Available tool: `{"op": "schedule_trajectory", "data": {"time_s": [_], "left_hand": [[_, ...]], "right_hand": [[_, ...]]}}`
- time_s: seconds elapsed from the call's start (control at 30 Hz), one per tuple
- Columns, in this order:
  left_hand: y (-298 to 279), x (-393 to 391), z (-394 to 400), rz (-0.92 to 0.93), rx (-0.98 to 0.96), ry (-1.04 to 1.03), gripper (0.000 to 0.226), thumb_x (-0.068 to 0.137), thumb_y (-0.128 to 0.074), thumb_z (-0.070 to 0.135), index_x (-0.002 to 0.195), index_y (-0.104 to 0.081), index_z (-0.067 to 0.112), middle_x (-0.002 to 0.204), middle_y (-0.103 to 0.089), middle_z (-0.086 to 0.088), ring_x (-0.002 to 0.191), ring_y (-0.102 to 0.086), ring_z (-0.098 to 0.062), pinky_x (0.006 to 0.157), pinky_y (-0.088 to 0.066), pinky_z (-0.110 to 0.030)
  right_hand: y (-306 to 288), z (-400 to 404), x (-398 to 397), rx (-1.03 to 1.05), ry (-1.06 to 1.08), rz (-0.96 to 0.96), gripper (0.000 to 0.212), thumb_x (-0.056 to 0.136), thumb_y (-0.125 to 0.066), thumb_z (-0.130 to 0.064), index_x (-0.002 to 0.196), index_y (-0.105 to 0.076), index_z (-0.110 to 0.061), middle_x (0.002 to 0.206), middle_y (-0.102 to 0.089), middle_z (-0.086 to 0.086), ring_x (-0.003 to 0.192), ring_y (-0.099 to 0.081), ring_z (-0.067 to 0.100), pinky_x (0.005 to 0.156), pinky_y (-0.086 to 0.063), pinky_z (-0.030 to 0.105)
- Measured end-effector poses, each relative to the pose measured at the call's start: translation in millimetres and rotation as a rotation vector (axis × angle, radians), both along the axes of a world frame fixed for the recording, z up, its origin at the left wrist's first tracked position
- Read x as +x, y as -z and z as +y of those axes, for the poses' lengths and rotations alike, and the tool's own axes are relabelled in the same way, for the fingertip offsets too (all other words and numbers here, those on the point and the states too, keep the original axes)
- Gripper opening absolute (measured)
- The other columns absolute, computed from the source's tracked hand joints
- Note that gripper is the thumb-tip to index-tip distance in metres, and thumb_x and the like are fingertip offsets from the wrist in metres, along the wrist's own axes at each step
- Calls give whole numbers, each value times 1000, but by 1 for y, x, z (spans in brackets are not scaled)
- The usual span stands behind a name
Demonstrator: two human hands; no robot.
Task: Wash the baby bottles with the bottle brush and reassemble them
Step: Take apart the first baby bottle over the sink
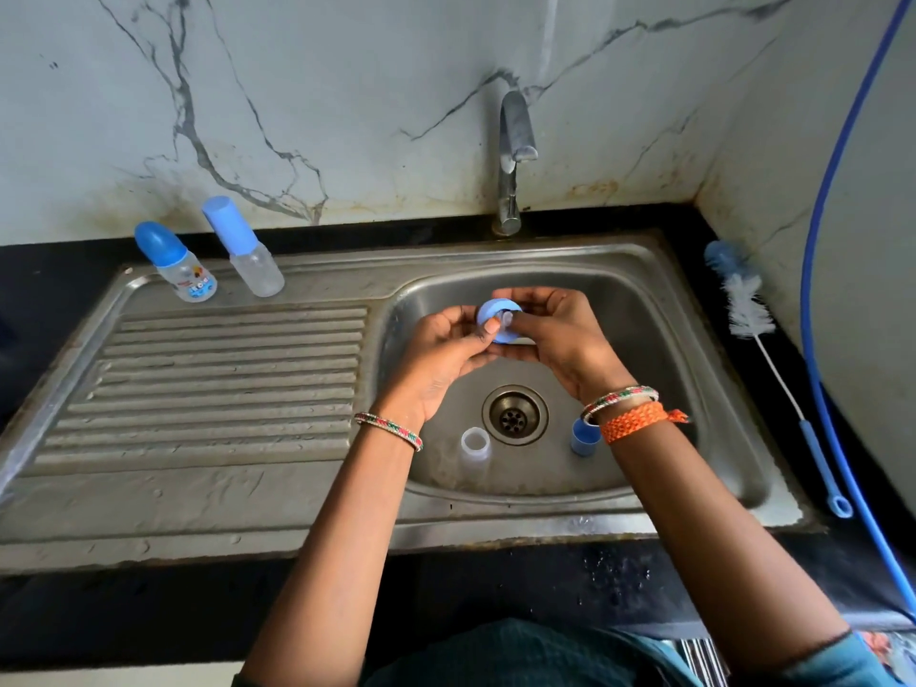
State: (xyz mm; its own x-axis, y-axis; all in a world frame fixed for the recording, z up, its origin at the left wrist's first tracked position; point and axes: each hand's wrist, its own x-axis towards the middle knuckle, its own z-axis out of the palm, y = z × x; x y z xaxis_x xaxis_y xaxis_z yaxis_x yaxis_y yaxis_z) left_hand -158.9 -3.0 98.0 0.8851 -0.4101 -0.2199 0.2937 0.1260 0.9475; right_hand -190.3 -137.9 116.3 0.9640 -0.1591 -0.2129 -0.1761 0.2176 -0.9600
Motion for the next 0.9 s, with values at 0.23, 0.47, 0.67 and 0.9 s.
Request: {"op": "schedule_trajectory", "data": {"time_s": [0.23, 0.47, 0.67, 0.9], "left_hand": [[-7, 4, -6, -9, -16, 53, 19, 89, -58, 0, 108, -59, -2, 94, -67, -13, 82, -67, -16, 77, -57, -24], [-11, 2, -15, 30, 46, -2, 13, 88, -62, 9, 100, -63, 4, 90, -70, -10, 82, -69, -16, 70, -56, -24], [-14, -1, -27, 11, 153, -67, 5, 90, -59, 9, 91, -62, 5, 82, -66, -9, 67, -64, -9, 61, -52, -16], [-29, 0, -25, -5, 98, -133, 23, 90, -60, 8, 108, -59, -6, 83, -67, -10, 62, -66, -5, 60, -54, -17]], "right_hand": [[0, -4, -1, -195, 118, -26, 22, 86, -63, 4, 108, -65, -1, 103, -68, 20, 83, -69, 21, 67, -60, 28], [-10, -12, -10, -80, 46, -6, 19, 89, -60, 2, 108, -64, -2, 102, -69, 18, 87, -70, 25, 67, -59, 27], [-18, -13, -16, -4, -2, 20, 17, 94, -51, 4, 97, -63, -7, 102, -68, 19, 82, -70, 22, 72, -60, 28], [-26, -14, -17, 58, 15, -51, 18, 93, -55, -1, 109, -63, -1, 100, -70, 15, 83, -71, 19, 73, -59, 24]]}}
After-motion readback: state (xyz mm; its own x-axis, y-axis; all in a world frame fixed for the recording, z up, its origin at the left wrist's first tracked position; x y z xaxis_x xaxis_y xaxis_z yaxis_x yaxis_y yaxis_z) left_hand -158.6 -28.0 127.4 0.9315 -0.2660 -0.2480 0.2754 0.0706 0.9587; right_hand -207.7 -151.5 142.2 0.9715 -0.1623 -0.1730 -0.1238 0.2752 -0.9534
